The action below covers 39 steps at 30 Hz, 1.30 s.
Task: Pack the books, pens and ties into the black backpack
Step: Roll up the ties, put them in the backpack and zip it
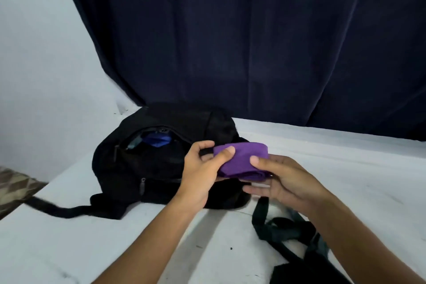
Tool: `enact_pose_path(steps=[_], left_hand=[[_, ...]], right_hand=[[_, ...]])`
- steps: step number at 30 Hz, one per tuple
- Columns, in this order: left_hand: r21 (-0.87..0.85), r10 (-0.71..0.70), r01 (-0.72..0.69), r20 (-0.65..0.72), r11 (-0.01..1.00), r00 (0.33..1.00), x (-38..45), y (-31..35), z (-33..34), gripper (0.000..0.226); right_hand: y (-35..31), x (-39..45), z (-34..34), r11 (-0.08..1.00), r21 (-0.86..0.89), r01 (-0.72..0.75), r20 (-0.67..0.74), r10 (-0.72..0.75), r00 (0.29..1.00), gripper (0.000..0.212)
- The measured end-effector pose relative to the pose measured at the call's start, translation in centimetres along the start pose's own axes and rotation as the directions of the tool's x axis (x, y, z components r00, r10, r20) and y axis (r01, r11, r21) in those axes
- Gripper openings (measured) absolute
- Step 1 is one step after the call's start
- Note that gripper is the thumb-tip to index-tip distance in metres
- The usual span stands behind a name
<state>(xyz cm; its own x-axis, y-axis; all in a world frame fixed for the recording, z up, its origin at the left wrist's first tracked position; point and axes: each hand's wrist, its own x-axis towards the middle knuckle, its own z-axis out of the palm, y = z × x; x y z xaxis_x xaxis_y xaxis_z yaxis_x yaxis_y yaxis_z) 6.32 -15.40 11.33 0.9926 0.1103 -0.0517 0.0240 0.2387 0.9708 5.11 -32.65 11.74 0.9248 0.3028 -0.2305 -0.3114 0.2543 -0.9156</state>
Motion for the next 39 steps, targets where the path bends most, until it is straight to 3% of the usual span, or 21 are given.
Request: enact_pose_path(steps=[5, 7, 9, 11, 13, 14, 16, 20, 23, 27, 33, 39], left_hand=[[0.045, 0.107, -0.104, -0.069, 0.994, 0.992, 1.1, 2.7, -6.7, 0.040], [0.252, 0.335, -0.298, -0.118, 0.921, 0.935, 2.6, 3.5, -10.6, 0.025], [0.532, 0.650, -0.532, -0.045, 0.658, 0.759, 5.0, 4.5, -14.7, 0.016], [0.684, 0.798, -0.659, 0.187, 0.313, 0.573, 8.2, 5.5, -18.1, 0.021], [0.709, 0.761, -0.705, 0.463, -0.010, 0.454, 12.1, 6.0, -19.6, 0.033], [0.690, 0.693, -0.712, 0.576, -0.128, 0.433, 13.8, 6.1, -19.6, 0.041], [0.629, 0.527, -0.744, 0.721, -0.225, 0.449, 16.4, 6.3, -19.2, 0.055], [0.552, 0.292, -0.827, 0.812, -0.107, 0.505, 19.8, 7.4, -18.1, 0.052], [0.487, 0.328, -0.873, 0.821, 0.027, 0.468, 21.4, 8.5, -17.7, 0.042], [0.483, 0.382, -0.866, 0.781, 0.130, 0.494, 22.6, 10.1, -17.1, 0.032], [0.453, 0.413, -0.878, 0.778, 0.153, 0.473, 23.5, 10.9, -17.0, 0.034], [0.419, 0.431, -0.885, 0.774, 0.203, 0.465, 23.0, 10.2, -17.2, 0.033]], right_hand=[[1.9, 3.7, 7.5, 0.990, 0.113, 0.084, -0.061, -0.077, 0.995, 0.039], [2.5, 5.1, 9.7, 0.992, 0.105, 0.069, -0.073, -0.062, 0.995, 0.033], [3.2, 6.1, 11.2, 0.995, 0.092, 0.034, -0.079, -0.026, 0.996, 0.027], [4.2, 7.0, 12.9, 0.998, 0.065, 0.006, -0.102, 0.001, 0.995, 0.030], [5.1, 7.6, 14.2, 0.999, 0.050, -0.016, -0.141, 0.023, 0.990, 0.030], [5.3, 7.7, 14.7, 0.998, 0.058, -0.020, -0.159, 0.029, 0.987, 0.028], [5.8, 8.0, 15.7, 0.996, 0.087, -0.011, -0.210, 0.029, 0.977, 0.029], [5.8, 8.9, 17.4, 0.995, 0.099, 0.030, -0.283, -0.001, 0.959, 0.025], [5.1, 10.5, 18.8, 0.988, 0.105, 0.112, -0.371, -0.066, 0.926, 0.022], [3.7, 14.3, 20.4, 0.987, -0.016, 0.161, -0.461, -0.150, 0.875, 0.025], [2.5, 18.7, 21.3, 0.980, -0.201, -0.002, -0.460, -0.092, 0.883, 0.038], [3.2, 19.6, 21.1, 0.872, -0.470, -0.140, -0.526, -0.149, 0.837, 0.035]])
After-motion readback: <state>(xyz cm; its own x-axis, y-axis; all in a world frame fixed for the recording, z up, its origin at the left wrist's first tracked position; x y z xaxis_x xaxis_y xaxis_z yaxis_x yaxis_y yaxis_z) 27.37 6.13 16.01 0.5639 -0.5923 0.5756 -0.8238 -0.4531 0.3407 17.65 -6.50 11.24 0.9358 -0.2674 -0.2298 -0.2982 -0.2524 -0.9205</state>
